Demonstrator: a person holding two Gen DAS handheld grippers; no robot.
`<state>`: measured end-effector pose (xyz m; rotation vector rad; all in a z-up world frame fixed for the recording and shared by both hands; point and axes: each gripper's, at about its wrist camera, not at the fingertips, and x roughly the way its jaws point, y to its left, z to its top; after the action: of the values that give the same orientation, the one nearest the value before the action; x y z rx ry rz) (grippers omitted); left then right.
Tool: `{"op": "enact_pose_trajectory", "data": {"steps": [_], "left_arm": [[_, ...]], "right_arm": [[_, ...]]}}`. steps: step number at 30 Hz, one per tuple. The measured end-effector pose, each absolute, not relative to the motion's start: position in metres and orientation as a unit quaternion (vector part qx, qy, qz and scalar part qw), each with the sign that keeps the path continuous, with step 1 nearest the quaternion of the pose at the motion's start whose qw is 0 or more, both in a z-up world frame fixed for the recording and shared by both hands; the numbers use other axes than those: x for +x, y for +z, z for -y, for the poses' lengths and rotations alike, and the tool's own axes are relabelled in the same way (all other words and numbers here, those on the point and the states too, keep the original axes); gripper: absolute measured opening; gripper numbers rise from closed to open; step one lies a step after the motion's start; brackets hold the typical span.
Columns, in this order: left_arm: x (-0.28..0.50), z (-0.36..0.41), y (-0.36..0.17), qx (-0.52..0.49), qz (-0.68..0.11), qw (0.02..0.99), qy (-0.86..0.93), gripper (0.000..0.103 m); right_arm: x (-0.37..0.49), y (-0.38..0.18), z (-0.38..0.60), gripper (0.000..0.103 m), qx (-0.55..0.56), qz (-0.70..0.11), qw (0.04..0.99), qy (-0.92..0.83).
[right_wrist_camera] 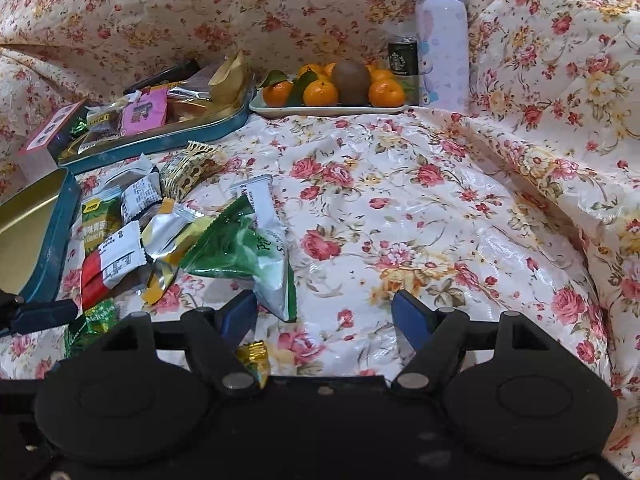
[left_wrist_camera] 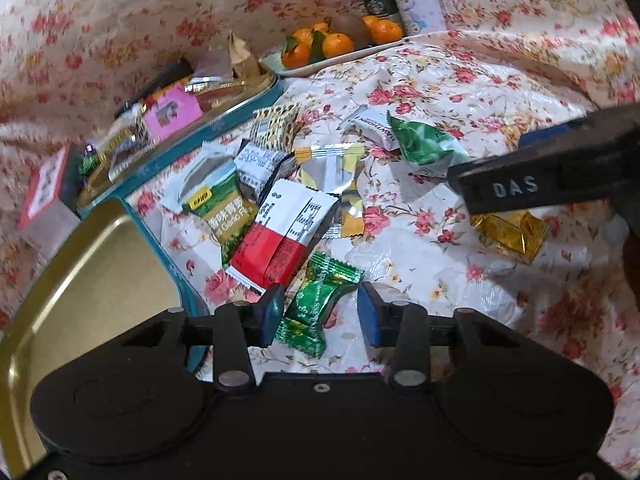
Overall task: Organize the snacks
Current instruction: 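Grasp the green wrapped candy with the left gripper while the right gripper grasps a green packet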
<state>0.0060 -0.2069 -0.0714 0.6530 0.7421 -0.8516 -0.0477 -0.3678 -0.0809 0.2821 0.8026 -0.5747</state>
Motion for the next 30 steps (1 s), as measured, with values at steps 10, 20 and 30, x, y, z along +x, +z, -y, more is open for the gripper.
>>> {"op": "enact_pose_trajectory", "data": {"steps": [10,20,30], "left_arm": [[0.03,0.204,-0.067,0.215,-0.445,0.767,-0.41,0.031],[0.025,0.206,-0.069,0.211,-0.439,0.777,-0.399,0.031],[0.026,0.206,-0.07,0.181,-0.448,0.787,-0.382,0.031]], "right_arm": [[-0.057,-0.08,0.368,0.078,0.16,-0.37,0.871,-0.281],[-0.071,-0.071,0.353,0.078,0.151,-0.335,0.895,-0.253],[-0.033,-0.073,0.362,0.078,0.201,-0.327,0.895,-0.228]]}}
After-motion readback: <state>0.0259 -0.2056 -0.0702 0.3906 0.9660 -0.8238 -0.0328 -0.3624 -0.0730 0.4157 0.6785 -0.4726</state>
